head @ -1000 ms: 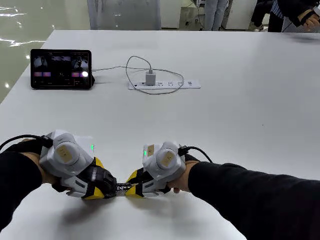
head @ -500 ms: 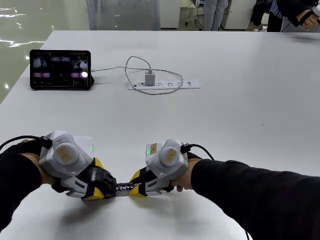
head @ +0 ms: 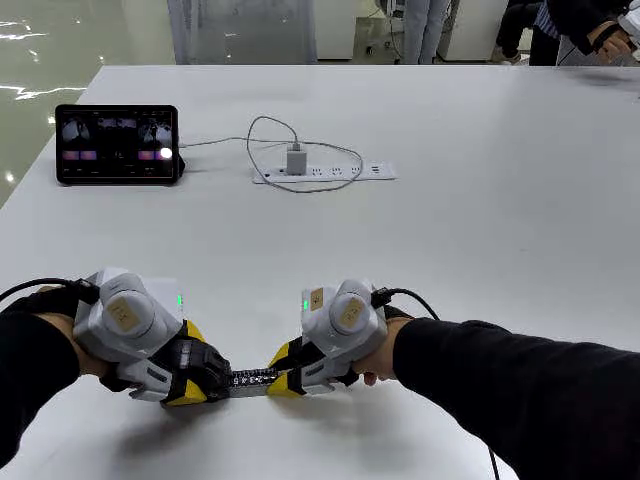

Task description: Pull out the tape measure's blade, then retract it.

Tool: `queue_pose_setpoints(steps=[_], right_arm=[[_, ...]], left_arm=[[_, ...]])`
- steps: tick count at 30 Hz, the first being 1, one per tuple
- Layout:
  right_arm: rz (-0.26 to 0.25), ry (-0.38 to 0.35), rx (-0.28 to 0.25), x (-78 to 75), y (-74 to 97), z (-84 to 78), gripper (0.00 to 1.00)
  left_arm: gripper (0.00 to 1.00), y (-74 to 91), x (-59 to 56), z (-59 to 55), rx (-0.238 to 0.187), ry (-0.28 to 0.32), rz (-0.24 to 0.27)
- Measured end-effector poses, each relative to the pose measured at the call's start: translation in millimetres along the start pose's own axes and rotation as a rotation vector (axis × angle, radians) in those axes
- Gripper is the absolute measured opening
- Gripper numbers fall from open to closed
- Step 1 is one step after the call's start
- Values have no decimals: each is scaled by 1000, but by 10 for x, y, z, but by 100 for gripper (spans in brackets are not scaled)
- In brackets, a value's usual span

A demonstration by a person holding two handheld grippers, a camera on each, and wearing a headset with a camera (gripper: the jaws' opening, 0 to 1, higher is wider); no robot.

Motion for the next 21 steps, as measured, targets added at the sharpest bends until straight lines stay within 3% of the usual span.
queue_pose_setpoints(steps=[21], right_arm=[[-3,0,3,-6,147,-124,10]], left_arm=[[34,-16,4,-7,-1,2,-1]])
Point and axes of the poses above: the centre of the closed fingertips' face, and the gripper's own axes: y roughly backward along the fingers, x roughly to its left, z roughly out of its top, the point moved 6 cm from there along y, roughly backward along the fingers, and after that the axes turned 1 degree about y, right-handed, at the moved point
